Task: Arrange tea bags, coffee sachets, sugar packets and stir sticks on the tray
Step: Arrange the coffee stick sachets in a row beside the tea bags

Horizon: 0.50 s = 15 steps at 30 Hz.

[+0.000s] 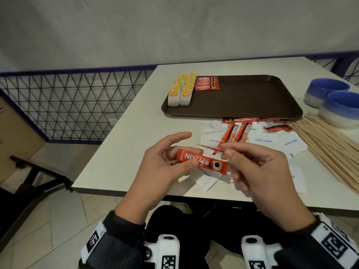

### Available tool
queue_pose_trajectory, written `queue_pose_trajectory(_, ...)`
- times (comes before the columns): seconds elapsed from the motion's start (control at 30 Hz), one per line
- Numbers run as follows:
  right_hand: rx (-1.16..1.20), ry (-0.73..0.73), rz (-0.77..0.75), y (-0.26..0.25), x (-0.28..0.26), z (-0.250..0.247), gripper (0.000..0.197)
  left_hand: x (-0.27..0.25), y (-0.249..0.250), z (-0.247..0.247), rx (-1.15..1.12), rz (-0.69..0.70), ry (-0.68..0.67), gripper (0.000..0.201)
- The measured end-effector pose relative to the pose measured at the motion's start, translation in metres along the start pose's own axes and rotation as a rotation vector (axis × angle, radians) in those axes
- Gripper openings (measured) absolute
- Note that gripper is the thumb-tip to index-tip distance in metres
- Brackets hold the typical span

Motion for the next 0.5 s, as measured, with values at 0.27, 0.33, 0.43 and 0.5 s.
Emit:
queue_pose_trajectory(0.27, -0.102, 0.039, 0.041, 0.002, 0.002, 0.002, 0.020, 0.000, 0.000, 0.003, -0.051, -0.004, -0.042, 0.070)
queue_pose_trajectory(0.33, -0.143, 0.021, 0.047, 0.007, 0.002, 0.005, 0.013, 0.000, -0.002, 0.003, -0.049, -0.007, -0.048, 0.072)
queue_pose_trajectory(0.43, -0.188, -0.028, 0.038, 0.011, 0.003, 0.012, 0.012, 0.001, -0.002, 0.005, -0.038, 0.000, -0.074, 0.065)
queue_pose_trajectory(0.5, -0.193, -0.044, 0.045, 0.012, 0.003, 0.014, 0.013, 0.001, -0.001, 0.005, -0.029, 0.008, -0.078, 0.055)
Point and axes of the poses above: each hand's wrist, its own x-axis towards the middle knuckle, its own z-axis out of the palm, y = z × x, the point moved 8 cm from there along x, towards the middle knuckle, and after that the axes turned 12 degrees about -y, right-handed, at the moved point
